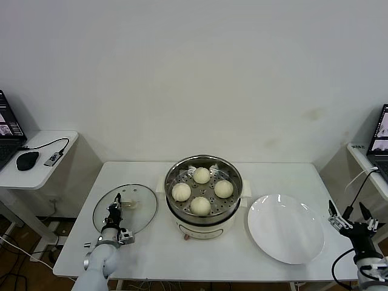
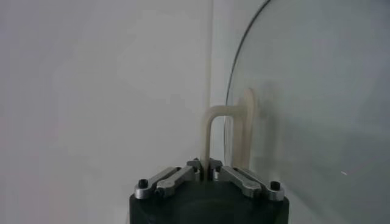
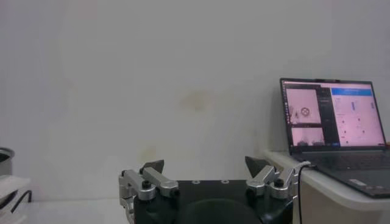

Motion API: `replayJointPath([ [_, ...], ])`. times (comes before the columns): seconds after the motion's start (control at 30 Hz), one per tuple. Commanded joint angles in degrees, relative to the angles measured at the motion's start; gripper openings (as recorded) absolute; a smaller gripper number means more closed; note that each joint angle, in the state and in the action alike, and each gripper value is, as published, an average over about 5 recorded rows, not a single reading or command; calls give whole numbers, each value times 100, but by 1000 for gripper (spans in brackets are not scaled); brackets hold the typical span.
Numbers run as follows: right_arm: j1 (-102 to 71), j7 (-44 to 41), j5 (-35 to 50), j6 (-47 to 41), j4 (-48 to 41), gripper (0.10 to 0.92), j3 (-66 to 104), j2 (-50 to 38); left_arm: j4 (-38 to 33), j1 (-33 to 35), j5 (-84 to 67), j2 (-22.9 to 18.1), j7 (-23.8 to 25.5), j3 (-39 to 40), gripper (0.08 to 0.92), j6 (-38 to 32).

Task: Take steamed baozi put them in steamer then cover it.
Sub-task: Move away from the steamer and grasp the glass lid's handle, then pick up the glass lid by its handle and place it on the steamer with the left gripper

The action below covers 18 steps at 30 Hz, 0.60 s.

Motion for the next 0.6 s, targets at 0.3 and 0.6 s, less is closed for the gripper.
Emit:
replayJointPath([
  [0.3,212,1,38,-80,53,823,-123,48,-2665,1258,-56,63,674,-620,140,1142],
  [0.6,191,56,-169,-400,154,823,-117,199,-4184,1356,216,154,1711,-525,140,2556],
])
